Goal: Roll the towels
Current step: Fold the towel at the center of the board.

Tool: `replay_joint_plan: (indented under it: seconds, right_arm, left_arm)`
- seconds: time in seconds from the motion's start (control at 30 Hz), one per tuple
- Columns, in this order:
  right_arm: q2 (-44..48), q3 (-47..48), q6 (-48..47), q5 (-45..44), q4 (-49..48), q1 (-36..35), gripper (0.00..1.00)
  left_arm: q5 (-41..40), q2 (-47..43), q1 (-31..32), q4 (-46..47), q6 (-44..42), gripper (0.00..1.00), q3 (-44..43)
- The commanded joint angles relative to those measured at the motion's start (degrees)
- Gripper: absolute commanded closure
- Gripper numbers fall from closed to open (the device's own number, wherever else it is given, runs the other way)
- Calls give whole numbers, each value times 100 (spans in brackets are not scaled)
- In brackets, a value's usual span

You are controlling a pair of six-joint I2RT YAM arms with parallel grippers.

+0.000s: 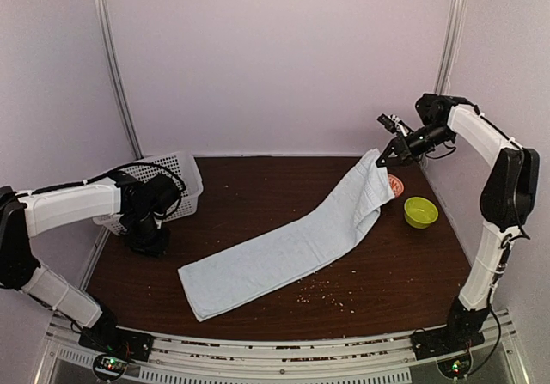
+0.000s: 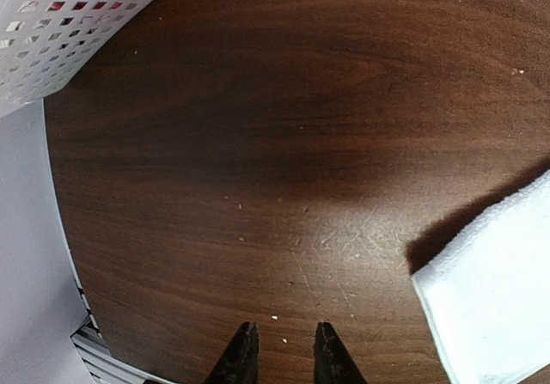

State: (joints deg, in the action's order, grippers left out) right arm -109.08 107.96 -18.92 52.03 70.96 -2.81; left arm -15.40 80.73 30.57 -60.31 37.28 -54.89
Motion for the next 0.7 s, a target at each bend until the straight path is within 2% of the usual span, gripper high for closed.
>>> replay_joint_plan:
  seconds: [0.0, 0.3, 0.67]
  right_arm:
    - [340, -42, -173, 268, 234, -416, 100]
    - [-49, -220, 182, 364, -52, -1864, 100]
    - [-1078, 255, 855, 425, -570, -3530, 100]
  left_arm:
    - [-3, 22, -46, 97, -133, 78, -141]
    - [94, -66, -49, 192, -118, 78, 51]
    - [40, -277, -43, 80, -46, 78, 196]
